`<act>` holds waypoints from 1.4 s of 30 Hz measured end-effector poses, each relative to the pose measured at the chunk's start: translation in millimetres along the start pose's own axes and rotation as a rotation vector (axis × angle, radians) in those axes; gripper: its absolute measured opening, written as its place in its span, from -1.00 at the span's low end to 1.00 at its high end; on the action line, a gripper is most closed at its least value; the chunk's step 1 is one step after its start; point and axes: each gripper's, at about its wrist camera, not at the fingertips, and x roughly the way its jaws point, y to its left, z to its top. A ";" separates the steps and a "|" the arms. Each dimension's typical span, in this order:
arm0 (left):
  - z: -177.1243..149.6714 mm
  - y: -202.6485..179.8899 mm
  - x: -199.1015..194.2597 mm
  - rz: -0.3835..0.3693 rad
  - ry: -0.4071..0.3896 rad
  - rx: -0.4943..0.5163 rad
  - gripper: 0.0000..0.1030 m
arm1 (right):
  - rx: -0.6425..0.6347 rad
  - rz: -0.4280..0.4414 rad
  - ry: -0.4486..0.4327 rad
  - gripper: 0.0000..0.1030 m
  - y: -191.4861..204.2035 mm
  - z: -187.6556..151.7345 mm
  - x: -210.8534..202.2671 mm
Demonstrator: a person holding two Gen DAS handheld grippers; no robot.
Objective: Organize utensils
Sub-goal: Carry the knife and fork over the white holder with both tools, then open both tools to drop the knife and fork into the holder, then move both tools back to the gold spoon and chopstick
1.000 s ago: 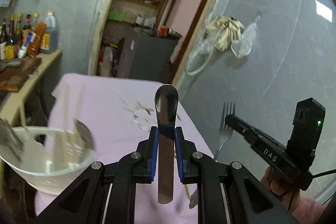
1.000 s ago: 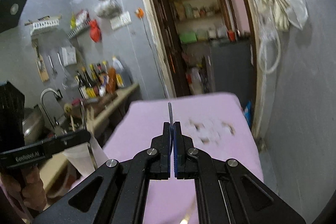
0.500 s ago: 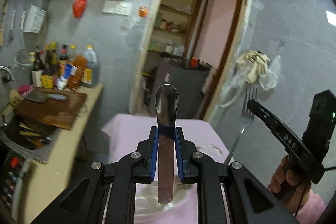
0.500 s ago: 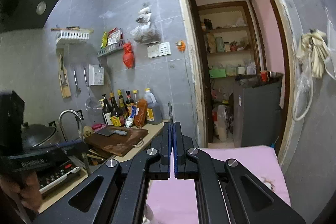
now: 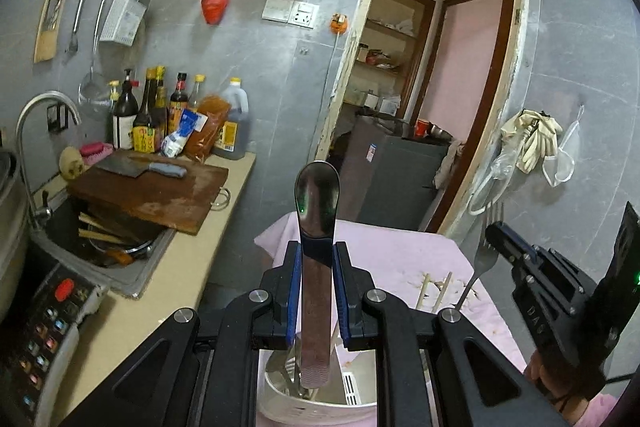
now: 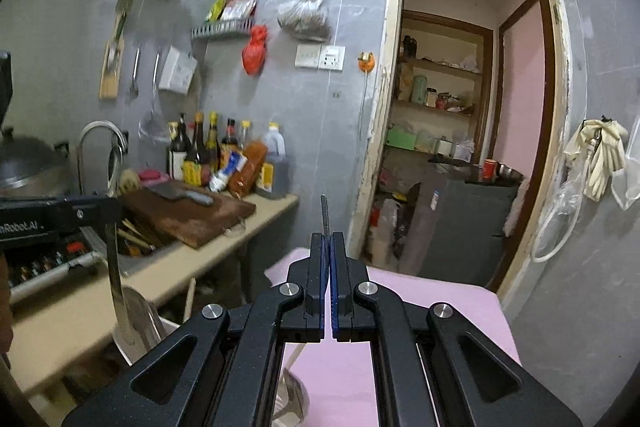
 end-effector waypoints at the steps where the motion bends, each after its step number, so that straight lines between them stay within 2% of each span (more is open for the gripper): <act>1: -3.8 1.6 1.8 -0.005 0.001 -0.006 -0.71 | -0.002 -0.004 0.007 -0.95 1.5 -2.4 0.3; 11: -34.5 4.1 23.2 0.002 0.009 0.014 -0.71 | 0.012 -0.044 0.011 -0.95 4.7 -21.1 5.5; 23: -44.1 -3.0 29.0 -0.025 0.080 0.044 -0.70 | 0.050 0.001 0.061 -0.94 6.0 -35.2 9.7; 27: -39.0 -4.6 25.7 -0.029 0.088 0.053 -0.45 | 0.088 0.028 0.056 -0.92 -2.4 -32.0 7.3; 31: -31.1 -1.4 19.0 -0.029 0.063 0.003 -0.13 | 0.138 0.054 0.032 -0.72 -15.8 -25.7 -1.3; 35: -22.4 -8.3 14.9 -0.029 0.032 -0.017 0.05 | 0.198 0.056 -0.004 -0.32 -39.1 -18.3 -12.2; 37: -19.3 -14.9 13.2 -0.035 0.017 -0.018 0.19 | 0.221 0.056 -0.020 -0.27 -52.3 -15.6 -18.7; 39: -16.2 -25.2 11.4 -0.044 -0.001 -0.021 0.30 | 0.235 0.041 -0.029 -0.12 -63.0 -14.4 -25.1; 41: -14.6 -36.5 10.1 -0.054 -0.016 -0.019 0.45 | 0.256 0.016 -0.041 0.12 -78.4 -14.2 -33.1; 42: -13.9 -41.5 9.0 -0.056 -0.025 -0.017 0.56 | 0.264 0.003 -0.046 0.17 -85.6 -14.6 -37.1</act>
